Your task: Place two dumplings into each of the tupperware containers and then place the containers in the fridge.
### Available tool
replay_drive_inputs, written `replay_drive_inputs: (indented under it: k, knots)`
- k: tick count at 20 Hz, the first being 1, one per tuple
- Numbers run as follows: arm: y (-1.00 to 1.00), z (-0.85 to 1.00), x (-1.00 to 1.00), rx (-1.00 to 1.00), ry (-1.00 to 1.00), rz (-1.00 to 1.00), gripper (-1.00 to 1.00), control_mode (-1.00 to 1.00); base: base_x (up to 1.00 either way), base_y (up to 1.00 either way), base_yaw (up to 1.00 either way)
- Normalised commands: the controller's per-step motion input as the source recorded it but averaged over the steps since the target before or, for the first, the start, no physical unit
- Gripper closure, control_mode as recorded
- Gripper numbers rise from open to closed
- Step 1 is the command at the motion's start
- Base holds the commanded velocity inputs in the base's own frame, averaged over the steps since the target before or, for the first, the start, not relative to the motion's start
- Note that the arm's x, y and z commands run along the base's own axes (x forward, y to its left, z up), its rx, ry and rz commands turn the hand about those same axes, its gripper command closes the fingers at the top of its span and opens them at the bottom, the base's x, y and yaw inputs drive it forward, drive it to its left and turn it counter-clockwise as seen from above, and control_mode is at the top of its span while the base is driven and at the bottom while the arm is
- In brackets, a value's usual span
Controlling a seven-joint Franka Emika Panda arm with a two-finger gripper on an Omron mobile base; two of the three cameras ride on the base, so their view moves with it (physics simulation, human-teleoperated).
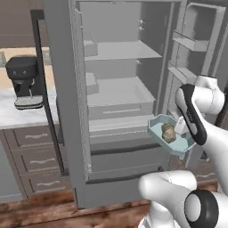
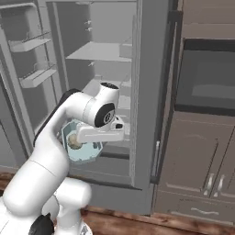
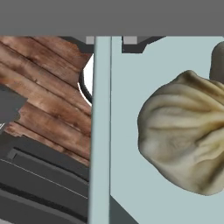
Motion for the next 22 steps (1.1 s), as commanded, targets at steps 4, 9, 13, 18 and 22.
replay_drive_inputs:
  k: [4, 9, 13, 18, 22]
  knots:
    - [0.0, 0.0, 0.0, 0.0, 0.0, 0.0, 1.0, 1.0, -0.65, 0.34, 0.0]
    - [0.0, 0.0, 0.0, 0.0, 0.0, 0.0, 1.0, 1.0, 0.0, 0.7, 0.07]
    - [0.0, 0.0, 0.0, 0.0, 0.0, 0.0, 1.0, 1.0, 0.09, 0.09, 0.19]
    - [0.0, 0.0, 0.0, 0.0, 0.0, 0.0, 1.0, 1.0, 0.55, -0.46, 0.18]
    - [0.0, 0.0, 0.0, 0.0, 0.0, 0.0, 1.0, 1.0, 0.77, -0.25, 0.21]
